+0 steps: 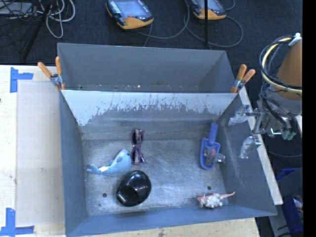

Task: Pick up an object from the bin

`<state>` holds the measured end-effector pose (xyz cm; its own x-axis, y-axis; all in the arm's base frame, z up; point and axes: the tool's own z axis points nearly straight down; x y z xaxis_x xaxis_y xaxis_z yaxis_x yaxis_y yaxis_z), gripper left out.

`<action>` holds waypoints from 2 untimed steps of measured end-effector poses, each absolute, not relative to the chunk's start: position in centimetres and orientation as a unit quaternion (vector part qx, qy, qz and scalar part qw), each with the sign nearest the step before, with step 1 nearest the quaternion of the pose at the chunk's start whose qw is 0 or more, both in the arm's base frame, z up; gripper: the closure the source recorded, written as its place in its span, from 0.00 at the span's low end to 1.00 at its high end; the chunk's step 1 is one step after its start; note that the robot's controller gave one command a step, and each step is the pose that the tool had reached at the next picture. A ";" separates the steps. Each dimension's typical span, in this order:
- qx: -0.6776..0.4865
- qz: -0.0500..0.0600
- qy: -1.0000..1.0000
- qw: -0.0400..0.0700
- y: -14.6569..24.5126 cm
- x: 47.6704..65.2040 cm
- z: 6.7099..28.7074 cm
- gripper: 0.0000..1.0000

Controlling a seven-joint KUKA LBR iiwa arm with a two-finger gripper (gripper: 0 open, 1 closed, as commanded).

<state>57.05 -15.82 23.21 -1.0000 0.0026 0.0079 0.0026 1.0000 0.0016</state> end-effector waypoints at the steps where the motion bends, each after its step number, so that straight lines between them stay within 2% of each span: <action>1: 0.001 0.000 -1.000 0.000 -15.7 57.2 23.7 0.00; 2: 0.007 0.000 -1.000 -0.002 -14.9 59.7 15.4 0.00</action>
Offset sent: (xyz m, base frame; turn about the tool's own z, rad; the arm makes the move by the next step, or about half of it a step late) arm 0.0486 0.0196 -0.1621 -0.0317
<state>59.73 -14.87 15.38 -0.9999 -0.0145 -0.0041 -0.0145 0.9999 -0.0006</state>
